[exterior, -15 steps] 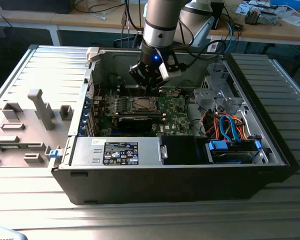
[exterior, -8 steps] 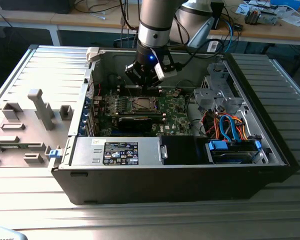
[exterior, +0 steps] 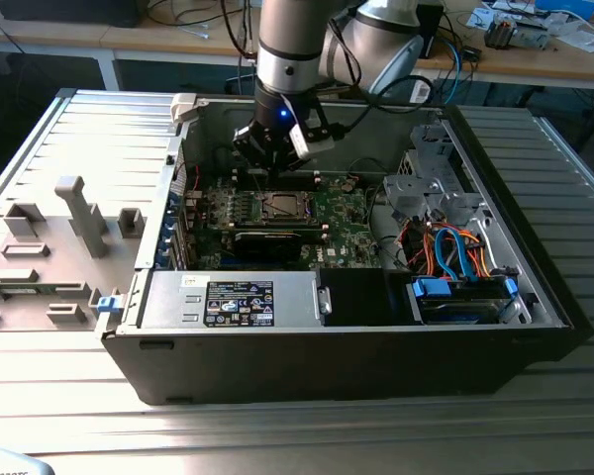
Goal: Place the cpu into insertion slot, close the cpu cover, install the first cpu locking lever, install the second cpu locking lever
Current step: 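Install the first cpu locking lever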
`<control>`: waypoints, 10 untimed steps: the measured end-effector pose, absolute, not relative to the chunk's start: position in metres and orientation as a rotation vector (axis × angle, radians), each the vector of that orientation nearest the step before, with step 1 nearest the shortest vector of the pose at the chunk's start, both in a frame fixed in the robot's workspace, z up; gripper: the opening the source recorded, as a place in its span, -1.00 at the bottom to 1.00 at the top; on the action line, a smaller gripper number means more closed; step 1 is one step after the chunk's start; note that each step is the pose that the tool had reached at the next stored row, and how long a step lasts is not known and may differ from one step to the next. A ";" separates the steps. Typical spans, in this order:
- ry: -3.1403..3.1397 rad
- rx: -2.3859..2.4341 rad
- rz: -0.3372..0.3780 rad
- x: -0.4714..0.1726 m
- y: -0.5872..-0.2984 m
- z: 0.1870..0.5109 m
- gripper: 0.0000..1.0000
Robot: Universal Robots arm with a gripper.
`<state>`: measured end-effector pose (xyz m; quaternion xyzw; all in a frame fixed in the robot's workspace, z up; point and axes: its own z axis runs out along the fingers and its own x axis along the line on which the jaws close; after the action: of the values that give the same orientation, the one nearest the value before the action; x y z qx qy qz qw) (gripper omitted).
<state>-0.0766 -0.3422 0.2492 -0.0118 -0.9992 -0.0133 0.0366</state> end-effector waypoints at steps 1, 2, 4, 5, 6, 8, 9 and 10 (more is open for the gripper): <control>-3.069 -0.036 -0.041 -0.081 -0.342 0.249 -0.79; -3.070 -0.036 -0.041 -0.084 -0.342 0.249 -0.79; -3.071 -0.036 -0.041 -0.092 -0.342 0.249 -0.79; -3.072 -0.036 -0.041 -0.095 -0.342 0.249 -0.79; -3.072 -0.036 -0.041 -0.098 -0.341 0.249 -0.79; -3.073 -0.036 -0.041 -0.105 -0.341 0.249 -0.79; -3.074 -0.036 -0.042 -0.110 -0.340 0.249 -0.79; -3.075 -0.036 -0.042 -0.113 -0.339 0.249 -0.79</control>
<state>-0.1133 -0.3393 0.2491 -0.0118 -0.9993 -0.0138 0.0332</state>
